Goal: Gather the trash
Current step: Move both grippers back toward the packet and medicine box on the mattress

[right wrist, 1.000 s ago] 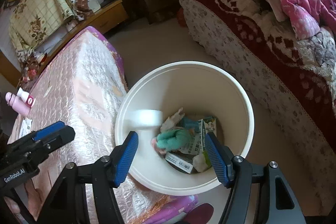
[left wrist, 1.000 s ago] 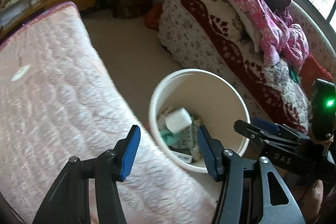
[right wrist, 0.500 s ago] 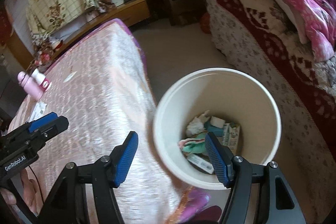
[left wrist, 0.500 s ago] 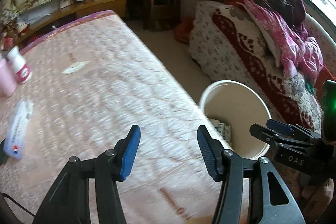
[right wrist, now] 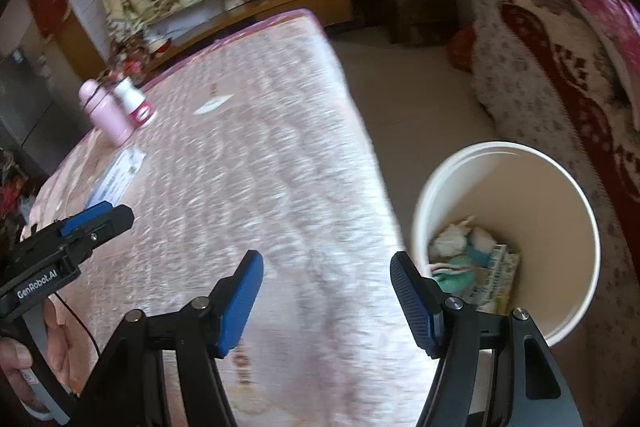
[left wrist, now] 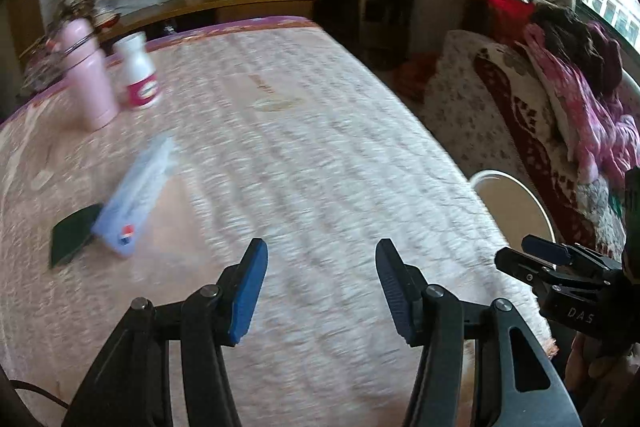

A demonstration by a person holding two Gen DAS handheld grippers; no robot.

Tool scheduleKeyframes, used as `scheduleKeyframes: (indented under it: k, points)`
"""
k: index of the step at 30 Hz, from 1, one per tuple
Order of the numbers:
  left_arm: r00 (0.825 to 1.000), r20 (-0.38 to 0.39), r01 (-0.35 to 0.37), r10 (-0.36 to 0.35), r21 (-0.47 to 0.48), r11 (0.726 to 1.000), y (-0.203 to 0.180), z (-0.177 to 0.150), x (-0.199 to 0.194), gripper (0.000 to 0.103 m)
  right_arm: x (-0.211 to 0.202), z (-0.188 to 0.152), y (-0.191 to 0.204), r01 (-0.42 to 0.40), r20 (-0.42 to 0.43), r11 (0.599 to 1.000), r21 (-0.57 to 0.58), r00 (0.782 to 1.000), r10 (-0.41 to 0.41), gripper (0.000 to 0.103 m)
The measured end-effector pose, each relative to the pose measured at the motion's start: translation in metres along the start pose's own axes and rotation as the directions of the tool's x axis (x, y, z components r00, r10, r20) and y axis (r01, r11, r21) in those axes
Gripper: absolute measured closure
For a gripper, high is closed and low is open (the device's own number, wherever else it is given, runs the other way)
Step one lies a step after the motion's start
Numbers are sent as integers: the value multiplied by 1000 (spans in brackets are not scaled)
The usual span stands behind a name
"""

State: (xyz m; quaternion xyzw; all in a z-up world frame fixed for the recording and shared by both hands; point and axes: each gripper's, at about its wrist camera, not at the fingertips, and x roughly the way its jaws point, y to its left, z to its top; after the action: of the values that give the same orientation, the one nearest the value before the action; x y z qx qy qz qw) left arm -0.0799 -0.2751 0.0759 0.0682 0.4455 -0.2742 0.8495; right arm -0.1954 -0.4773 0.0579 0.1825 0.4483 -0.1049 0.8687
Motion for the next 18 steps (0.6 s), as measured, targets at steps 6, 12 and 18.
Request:
scheduleKeyframes:
  k: [6, 12, 18]
  points:
    - [994, 21, -105, 107, -88, 991, 67, 1, -14, 46, 10, 1, 40, -38, -22, 996, -75, 999, 37, 33]
    - [979, 15, -195, 203, -218, 956, 130, 12, 1, 46, 20, 5, 68, -66, -33, 991, -112, 997, 63, 33]
    - [992, -31, -125, 121, -249, 961, 132, 19, 37, 46, 31, 8, 75, -66, -59, 989, -133, 997, 59, 33]
